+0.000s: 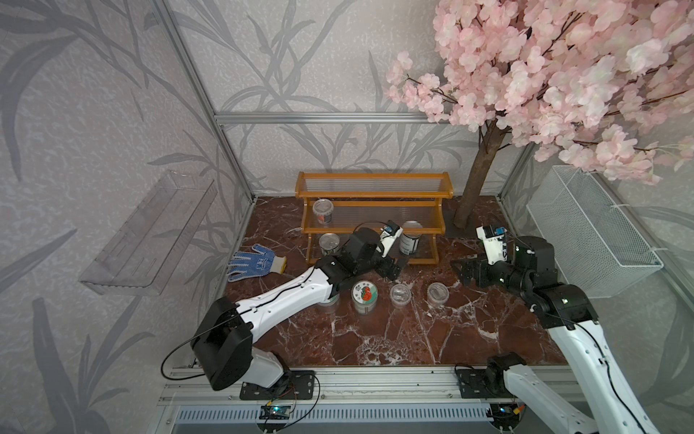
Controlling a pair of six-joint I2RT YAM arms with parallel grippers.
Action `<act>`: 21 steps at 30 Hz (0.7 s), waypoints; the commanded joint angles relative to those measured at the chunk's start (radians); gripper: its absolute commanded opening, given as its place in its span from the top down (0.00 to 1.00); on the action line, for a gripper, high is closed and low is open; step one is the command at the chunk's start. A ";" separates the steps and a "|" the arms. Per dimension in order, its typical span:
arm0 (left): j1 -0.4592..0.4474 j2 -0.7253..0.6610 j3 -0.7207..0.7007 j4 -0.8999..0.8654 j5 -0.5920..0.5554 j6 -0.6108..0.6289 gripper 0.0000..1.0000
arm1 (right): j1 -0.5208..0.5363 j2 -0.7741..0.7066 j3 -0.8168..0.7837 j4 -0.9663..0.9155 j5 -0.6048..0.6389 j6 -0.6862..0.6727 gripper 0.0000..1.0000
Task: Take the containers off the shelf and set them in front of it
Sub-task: 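Place the container at the center of the board, then pick up a container from the shelf.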
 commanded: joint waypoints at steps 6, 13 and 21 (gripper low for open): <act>0.224 -0.179 -0.148 0.011 -0.270 -0.150 0.00 | -0.003 -0.019 -0.038 0.070 -0.051 0.017 0.01; 0.432 -0.198 -0.243 0.241 -0.244 -0.167 0.00 | -0.004 -0.031 -0.061 0.087 -0.047 0.033 0.01; 0.517 -0.048 -0.176 0.345 -0.182 -0.100 0.00 | -0.003 -0.034 -0.066 0.100 -0.026 0.028 0.01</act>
